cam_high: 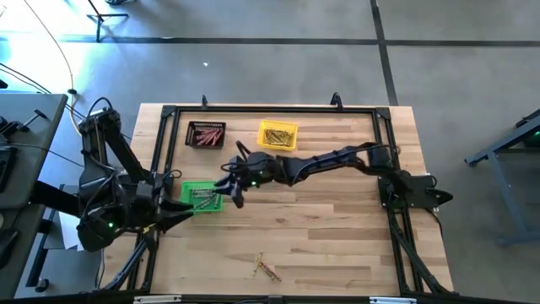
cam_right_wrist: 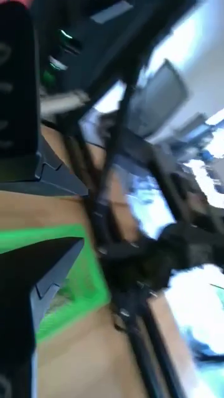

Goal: Sort crayons
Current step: Put the yellow crayon into the yellow bin

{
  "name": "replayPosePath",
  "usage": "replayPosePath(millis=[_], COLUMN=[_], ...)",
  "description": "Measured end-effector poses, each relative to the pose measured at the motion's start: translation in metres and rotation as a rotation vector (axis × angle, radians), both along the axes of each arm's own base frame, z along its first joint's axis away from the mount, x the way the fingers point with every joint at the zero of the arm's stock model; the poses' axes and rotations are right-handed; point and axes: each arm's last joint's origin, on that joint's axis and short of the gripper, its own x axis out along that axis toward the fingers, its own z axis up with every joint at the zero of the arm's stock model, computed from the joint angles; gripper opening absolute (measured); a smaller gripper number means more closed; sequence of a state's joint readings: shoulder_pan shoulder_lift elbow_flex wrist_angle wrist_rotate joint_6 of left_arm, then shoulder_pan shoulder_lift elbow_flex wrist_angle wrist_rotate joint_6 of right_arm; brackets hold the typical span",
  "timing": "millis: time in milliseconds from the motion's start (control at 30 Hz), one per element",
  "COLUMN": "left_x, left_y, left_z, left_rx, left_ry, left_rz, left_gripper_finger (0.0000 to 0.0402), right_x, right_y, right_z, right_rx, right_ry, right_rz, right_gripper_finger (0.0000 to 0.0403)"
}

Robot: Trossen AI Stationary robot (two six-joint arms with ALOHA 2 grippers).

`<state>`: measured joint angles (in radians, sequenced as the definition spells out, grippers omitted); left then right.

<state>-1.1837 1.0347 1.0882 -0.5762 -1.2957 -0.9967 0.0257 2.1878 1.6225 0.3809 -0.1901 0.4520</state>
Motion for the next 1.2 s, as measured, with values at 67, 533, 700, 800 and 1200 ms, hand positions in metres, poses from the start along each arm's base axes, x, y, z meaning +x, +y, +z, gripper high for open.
replayPosePath(millis=[67,533,700,800,1200], left_x=[0.004,0.07,0.095,0.107,0.168], left_y=[-0.001,0.034,0.04,0.044,0.021], left_z=[-0.005,-0.029,-0.045,-0.054,-0.128], left_rx=[-0.013,-0.081,-0.121,-0.119,-0.067], left_ry=[0.026,0.401,0.542,0.598,0.837], left_rz=[-0.021,-0.142,-0.211,-0.22,-0.295], left_gripper_finger=[0.009,0.009,0.009,0.009,0.009], right_x=[-0.012,-0.128,-0.147,-0.156,-0.189], right_y=[0.001,0.053,0.08,0.094,0.148], right_z=[0.017,0.108,0.095,0.083,0.07], right_rx=[-0.017,-0.124,-0.081,-0.036,0.066], right_ry=[0.082,0.557,0.767,0.899,1.107], right_rz=[0.061,0.116,0.031,-0.048,-0.144], right_gripper_finger=[0.0097,0.0083,0.0083,0.0083,0.0083])
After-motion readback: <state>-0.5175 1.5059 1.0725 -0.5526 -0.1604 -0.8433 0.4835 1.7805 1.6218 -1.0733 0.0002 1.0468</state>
